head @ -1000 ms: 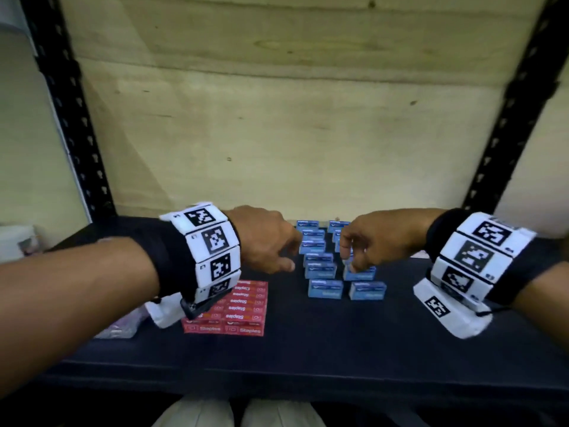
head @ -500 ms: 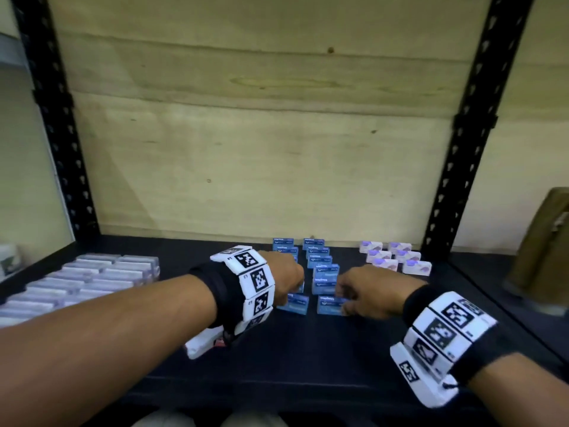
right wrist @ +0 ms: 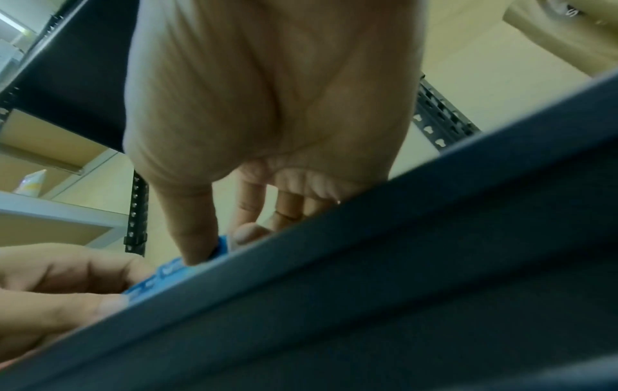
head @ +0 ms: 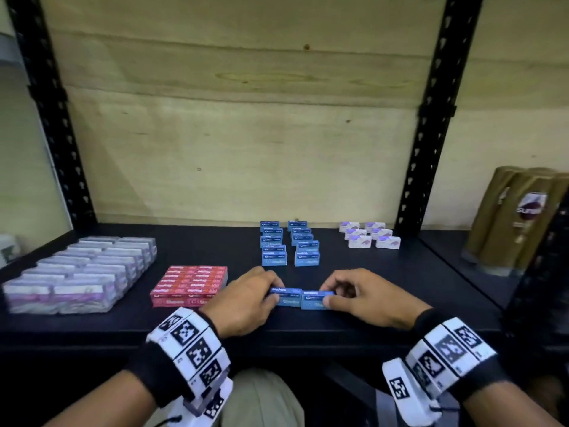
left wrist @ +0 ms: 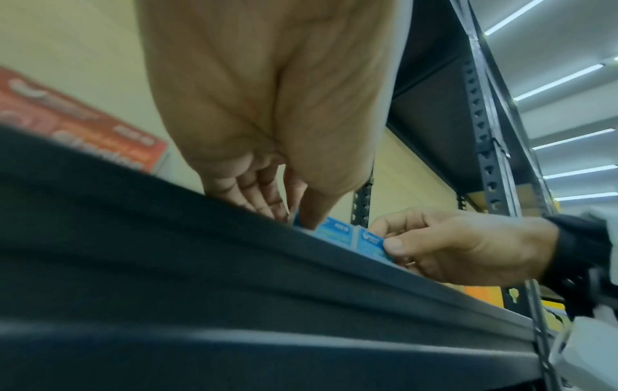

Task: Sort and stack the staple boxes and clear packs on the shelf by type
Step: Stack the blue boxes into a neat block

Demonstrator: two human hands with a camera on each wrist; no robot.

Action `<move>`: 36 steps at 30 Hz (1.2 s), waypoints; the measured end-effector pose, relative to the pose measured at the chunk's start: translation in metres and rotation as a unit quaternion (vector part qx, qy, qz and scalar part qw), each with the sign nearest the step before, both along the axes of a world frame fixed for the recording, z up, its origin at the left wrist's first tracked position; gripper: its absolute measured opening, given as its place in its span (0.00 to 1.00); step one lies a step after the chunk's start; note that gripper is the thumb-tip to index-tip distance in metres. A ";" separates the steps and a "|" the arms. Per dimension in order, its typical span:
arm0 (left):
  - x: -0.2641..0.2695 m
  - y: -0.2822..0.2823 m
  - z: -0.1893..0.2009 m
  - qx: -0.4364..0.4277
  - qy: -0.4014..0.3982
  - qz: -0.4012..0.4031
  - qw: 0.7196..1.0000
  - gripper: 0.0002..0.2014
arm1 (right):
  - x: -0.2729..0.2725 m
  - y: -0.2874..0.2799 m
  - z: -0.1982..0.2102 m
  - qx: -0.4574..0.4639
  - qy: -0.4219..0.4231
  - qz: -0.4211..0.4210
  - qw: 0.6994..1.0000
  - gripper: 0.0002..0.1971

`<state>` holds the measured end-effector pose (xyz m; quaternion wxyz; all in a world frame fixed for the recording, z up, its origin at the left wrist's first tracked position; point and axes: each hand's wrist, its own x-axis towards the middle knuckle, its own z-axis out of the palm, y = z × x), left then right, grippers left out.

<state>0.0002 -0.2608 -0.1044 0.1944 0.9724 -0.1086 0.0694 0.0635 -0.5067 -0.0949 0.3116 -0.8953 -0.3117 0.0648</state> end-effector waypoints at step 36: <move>-0.014 0.008 -0.024 -0.135 -0.038 0.018 0.990 0.09 | -0.001 0.004 -0.025 0.149 0.046 0.006 0.988 0.07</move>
